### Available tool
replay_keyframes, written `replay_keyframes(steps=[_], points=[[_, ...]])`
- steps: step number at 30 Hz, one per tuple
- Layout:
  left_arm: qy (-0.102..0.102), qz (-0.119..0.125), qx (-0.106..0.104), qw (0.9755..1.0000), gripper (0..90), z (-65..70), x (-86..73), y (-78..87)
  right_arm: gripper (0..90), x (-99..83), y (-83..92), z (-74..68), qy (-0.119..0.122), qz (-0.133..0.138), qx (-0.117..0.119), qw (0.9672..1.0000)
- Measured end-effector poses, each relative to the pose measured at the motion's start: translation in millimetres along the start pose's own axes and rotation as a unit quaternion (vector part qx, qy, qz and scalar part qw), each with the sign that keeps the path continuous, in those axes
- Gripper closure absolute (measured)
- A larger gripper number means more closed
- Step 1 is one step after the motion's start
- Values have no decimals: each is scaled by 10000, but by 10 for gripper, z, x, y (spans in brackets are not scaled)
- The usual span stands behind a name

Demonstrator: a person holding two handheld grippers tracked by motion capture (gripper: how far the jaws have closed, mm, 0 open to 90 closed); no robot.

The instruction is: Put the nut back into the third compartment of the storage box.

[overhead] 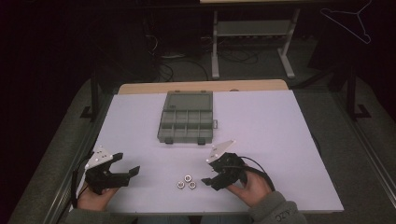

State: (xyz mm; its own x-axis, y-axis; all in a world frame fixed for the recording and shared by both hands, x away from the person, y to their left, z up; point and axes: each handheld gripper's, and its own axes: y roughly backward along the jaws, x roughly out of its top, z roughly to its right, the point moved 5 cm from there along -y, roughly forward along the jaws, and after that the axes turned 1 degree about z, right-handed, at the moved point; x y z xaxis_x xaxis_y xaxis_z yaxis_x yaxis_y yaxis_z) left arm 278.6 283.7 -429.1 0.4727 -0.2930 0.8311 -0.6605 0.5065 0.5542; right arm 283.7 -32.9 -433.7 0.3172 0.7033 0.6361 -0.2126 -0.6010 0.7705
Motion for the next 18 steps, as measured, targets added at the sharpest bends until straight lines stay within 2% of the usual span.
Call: replay_keyframes(steps=[1,3,5,6,13,18], points=[[17,2,-3,10000,152,4,0,1,385,0,0,0,0,0,0,10000],[10,-1,0,10000,152,2,0,4,425,38,-132,-51,129,-153,108,9997],[24,13,0,10000,152,2,1,2,440,44,-161,-66,131,-196,140,9996],[24,28,-1,10000,152,0,1,-1,463,57,-246,-100,192,-307,223,9991],[24,28,0,10000,152,-4,0,-2,541,86,-466,-182,138,-578,432,9973],[25,34,-1,10000,152,-6,1,-2,577,99,-532,-226,148,-684,460,9965]])
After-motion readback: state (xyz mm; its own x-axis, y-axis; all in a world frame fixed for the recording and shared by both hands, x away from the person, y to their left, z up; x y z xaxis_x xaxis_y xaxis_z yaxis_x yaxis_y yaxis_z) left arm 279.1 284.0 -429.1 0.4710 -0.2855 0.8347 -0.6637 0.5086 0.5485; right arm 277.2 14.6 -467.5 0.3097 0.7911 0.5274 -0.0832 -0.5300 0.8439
